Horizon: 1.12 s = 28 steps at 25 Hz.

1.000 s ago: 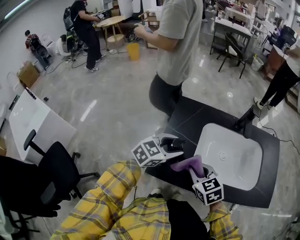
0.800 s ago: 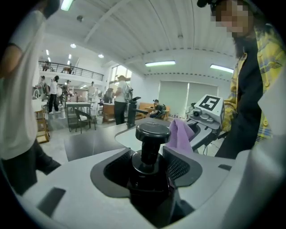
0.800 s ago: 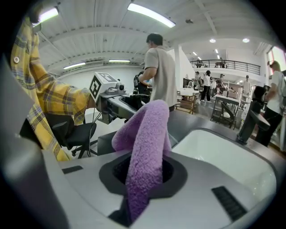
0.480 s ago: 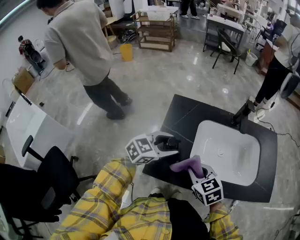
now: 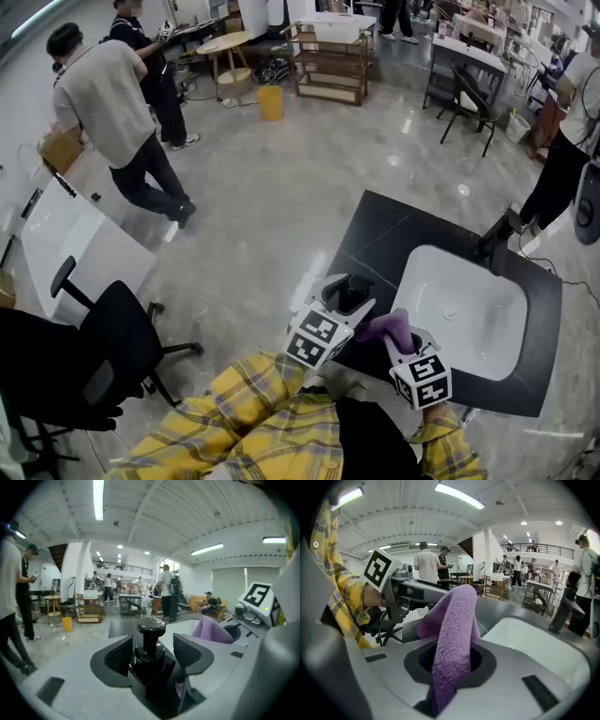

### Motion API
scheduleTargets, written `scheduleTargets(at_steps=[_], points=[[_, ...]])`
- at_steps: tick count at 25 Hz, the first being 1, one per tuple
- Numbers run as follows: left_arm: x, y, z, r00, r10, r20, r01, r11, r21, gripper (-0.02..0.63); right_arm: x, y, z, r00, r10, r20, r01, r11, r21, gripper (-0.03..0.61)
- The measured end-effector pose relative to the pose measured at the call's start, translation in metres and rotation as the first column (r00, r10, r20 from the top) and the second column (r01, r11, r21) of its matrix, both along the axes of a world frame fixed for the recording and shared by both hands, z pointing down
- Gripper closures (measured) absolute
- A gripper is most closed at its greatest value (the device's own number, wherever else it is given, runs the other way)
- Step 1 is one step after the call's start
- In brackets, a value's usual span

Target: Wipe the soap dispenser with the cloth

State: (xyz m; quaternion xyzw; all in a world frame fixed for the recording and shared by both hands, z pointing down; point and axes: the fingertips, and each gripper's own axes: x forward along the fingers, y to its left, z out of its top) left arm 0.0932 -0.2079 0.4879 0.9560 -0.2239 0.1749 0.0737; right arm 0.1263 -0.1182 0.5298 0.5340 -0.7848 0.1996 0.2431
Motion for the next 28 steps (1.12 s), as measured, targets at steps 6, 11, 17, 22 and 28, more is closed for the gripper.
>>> scheduleTargets(at_steps=[6, 11, 17, 22, 28], points=[[-0.003, -0.015, 0.011, 0.974, -0.222, 0.055, 0.222, 0.975, -0.003, 0.367, -0.003, -0.003, 0.000, 1.000, -0.019, 0.001, 0.019, 1.000, 0.006, 0.541], [0.001, -0.014, 0.018, 0.976, -0.211, 0.058, 0.212, 0.977, -0.021, 0.396, -0.004, -0.003, -0.003, 1.000, -0.027, 0.001, 0.027, 1.000, 0.014, 0.541], [0.001, -0.004, 0.016, 0.997, 0.074, 0.007, -0.074, 0.997, -0.027, 0.396, -0.002, -0.004, -0.005, 0.999, -0.034, -0.001, 0.034, 0.999, 0.017, 0.541], [-0.001, 0.007, 0.017, 0.943, 0.331, -0.024, -0.332, 0.941, -0.072, 0.396, -0.006, -0.004, -0.005, 0.998, -0.061, -0.007, 0.061, 0.998, 0.023, 0.541], [-0.006, 0.012, 0.018, 0.881, 0.469, -0.059, -0.472, 0.875, -0.104, 0.396, -0.018, -0.006, -0.011, 0.992, -0.116, -0.040, 0.117, 0.992, 0.050, 0.541]])
